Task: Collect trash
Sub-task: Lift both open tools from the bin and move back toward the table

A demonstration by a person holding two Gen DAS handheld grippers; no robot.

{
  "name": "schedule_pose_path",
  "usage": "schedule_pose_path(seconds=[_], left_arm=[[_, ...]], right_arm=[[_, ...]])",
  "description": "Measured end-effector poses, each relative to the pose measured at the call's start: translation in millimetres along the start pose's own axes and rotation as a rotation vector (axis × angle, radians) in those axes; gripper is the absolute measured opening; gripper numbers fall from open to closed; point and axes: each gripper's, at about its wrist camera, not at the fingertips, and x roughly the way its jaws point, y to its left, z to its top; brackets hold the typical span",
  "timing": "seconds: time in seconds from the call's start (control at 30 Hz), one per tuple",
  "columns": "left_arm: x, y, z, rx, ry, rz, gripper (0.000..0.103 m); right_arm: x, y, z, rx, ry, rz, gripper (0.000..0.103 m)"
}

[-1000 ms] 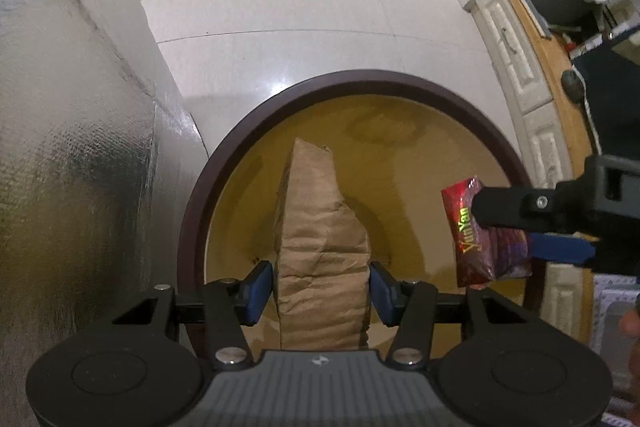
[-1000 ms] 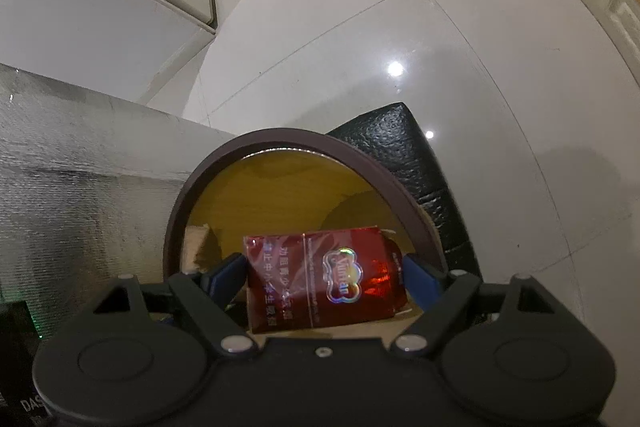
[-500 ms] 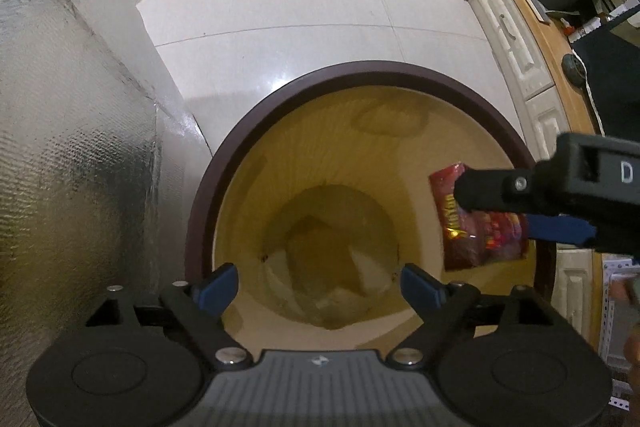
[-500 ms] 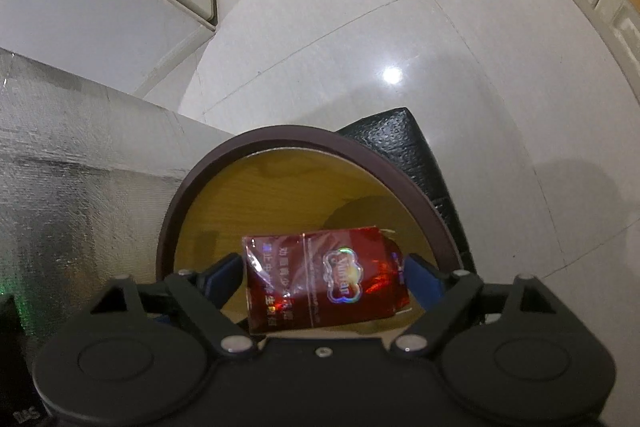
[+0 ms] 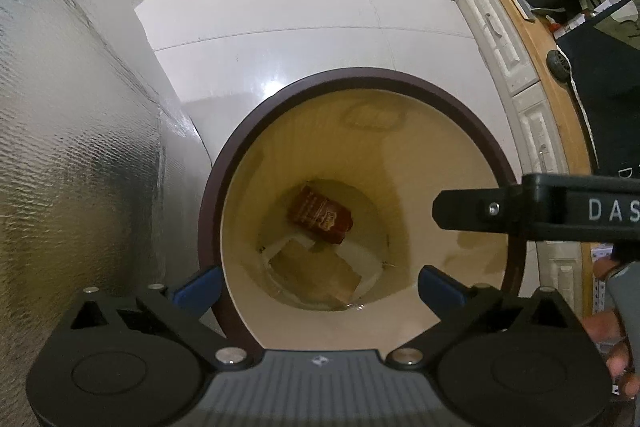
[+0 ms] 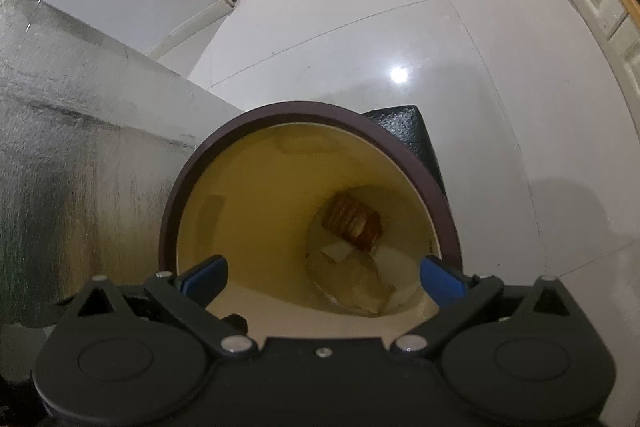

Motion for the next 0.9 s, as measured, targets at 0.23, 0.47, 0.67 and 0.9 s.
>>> schedule_pose_path(seconds=[0.23, 0.47, 0.67, 0.9], left_arm=[[-15.6, -3.0, -4.9, -0.007, 0.011, -0.005, 0.103], [-37.2, -3.5, -9.8, -0.022, -0.001, 0.006, 0.103], [-61.5, -0.1, -13.8, -0.055, -0.037, 0.012, 0.103], [-87.1, 2.7, -23.2, -0.081, -0.078, 0.017, 0.103]], right_arm=[[-18.3, 3.3, -1.3, -0.049, -0.009, -0.005, 0.103], [-44.0, 6.2, -9.1, -0.104, -0.023, -0.033, 0.103], [-68.8, 1.6, -15.9, -0.105, -0.049, -0.05, 0.103], [-95.8, 5.1, -24.1, -0.148, -0.079, -0.072, 0.103]])
